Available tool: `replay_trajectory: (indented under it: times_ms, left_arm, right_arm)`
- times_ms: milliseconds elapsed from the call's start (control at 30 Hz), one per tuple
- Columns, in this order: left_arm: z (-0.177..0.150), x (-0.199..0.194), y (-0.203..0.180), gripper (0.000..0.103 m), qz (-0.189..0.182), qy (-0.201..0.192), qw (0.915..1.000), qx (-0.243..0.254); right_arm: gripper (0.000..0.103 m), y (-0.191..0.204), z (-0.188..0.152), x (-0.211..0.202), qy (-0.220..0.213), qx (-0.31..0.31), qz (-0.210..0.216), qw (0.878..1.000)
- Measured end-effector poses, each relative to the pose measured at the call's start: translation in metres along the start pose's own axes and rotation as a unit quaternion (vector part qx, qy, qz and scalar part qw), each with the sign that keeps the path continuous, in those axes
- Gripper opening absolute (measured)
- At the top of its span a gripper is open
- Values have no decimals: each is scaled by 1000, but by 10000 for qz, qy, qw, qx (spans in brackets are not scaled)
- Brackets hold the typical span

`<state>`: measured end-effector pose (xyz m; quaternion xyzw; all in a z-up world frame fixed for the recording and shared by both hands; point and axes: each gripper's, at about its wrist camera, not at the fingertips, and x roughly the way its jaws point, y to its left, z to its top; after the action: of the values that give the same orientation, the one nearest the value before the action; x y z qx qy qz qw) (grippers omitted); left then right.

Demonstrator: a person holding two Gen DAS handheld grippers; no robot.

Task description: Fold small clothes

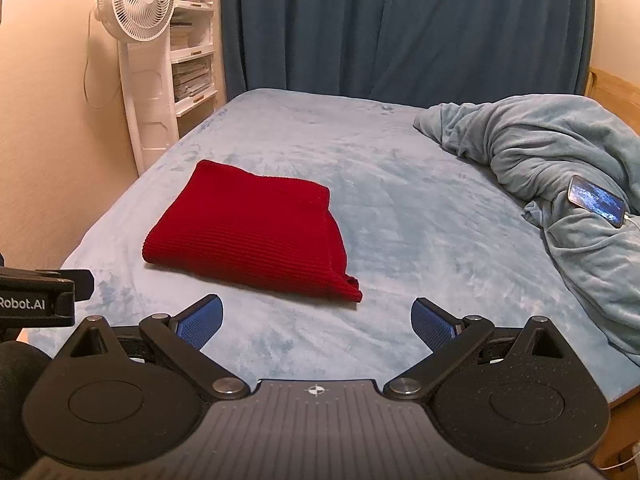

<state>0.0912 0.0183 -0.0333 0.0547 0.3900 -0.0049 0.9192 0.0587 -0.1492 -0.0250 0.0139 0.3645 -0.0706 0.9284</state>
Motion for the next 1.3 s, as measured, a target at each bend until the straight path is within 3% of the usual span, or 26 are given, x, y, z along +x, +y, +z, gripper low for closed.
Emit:
replay_trajectory:
  times_ms: [1300]
  left_arm:
    - [-3, 3, 1, 103, 86, 71, 9999, 73]
  right_arm:
    - [100, 1, 3, 0, 18, -57, 65, 10000]
